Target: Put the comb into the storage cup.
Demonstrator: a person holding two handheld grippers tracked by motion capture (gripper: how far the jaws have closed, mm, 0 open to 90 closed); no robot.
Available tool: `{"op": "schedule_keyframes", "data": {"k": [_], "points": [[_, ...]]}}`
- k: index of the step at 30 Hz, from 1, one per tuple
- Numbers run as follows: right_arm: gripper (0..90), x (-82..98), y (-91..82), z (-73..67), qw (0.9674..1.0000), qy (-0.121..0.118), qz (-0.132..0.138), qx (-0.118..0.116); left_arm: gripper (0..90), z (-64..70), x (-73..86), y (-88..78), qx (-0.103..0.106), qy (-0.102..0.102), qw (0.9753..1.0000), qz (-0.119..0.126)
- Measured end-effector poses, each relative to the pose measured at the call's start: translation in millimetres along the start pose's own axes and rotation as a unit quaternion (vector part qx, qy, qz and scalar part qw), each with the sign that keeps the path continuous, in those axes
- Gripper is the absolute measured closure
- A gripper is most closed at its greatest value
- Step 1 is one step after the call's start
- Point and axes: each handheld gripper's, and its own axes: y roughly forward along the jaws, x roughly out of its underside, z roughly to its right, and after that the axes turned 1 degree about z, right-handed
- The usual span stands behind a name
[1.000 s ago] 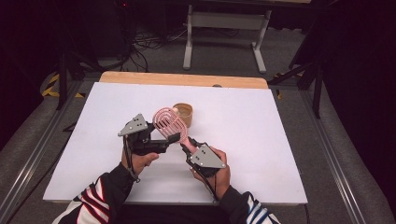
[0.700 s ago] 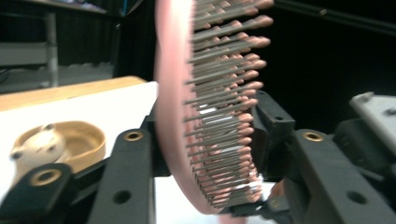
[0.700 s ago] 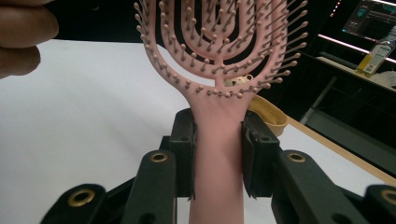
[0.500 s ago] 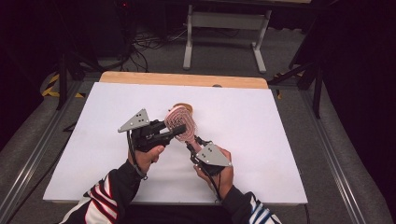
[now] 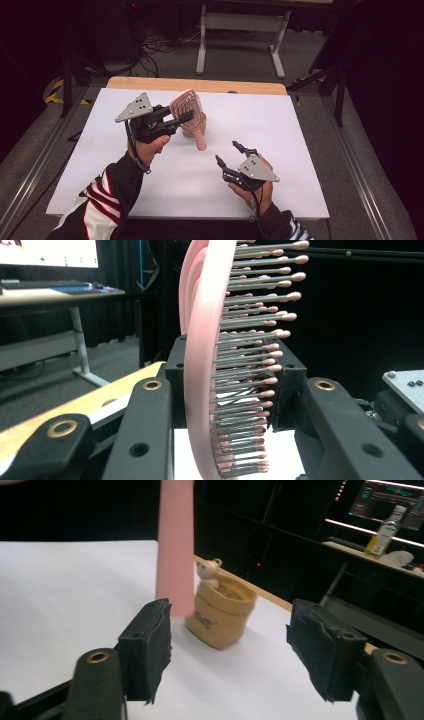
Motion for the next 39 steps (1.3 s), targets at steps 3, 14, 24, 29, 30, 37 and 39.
{"op": "schedule_keyframes", "data": {"k": [3, 14, 24, 29, 30, 37, 39], "points": [[27.2, 5.9, -7.8, 7.9, 1.0000, -0.004, -0.007, 0.005, 63.9, -0.8, -4.7, 1.4, -0.004, 0.009, 1.0000, -0.002], [11.8, 20.2, -32.6, 33.2, 0.9989, 0.039, 0.003, 0.026, 63.9, -16.6, -27.7, 12.6, -0.026, 0.032, 0.9992, -0.004], [8.2, 24.0, -35.6, 41.7, 0.9985, 0.047, -0.012, 0.027, 63.9, -36.2, -33.7, 32.8, -0.050, 0.043, 0.9976, -0.022], [8.4, 25.1, -33.2, 39.1, 0.9988, 0.041, -0.016, 0.020, 63.9, -46.2, -35.6, 41.7, -0.059, 0.047, 0.9967, -0.029], [8.6, 25.6, -32.7, 38.9, 0.9988, 0.041, -0.018, 0.020, 63.9, -48.2, -34.6, 43.7, -0.061, 0.043, 0.9967, -0.030], [8.5, 25.4, -30.8, 36.6, 0.9991, 0.036, -0.021, 0.010, 63.9, -59.5, -23.2, 57.0, -0.072, 0.029, 0.9956, -0.054], [8.5, 24.9, -30.9, 35.8, 0.9991, 0.034, -0.023, 0.009, 63.9, -61.6, -20.5, 60.5, -0.075, 0.028, 0.9948, -0.063]]}}
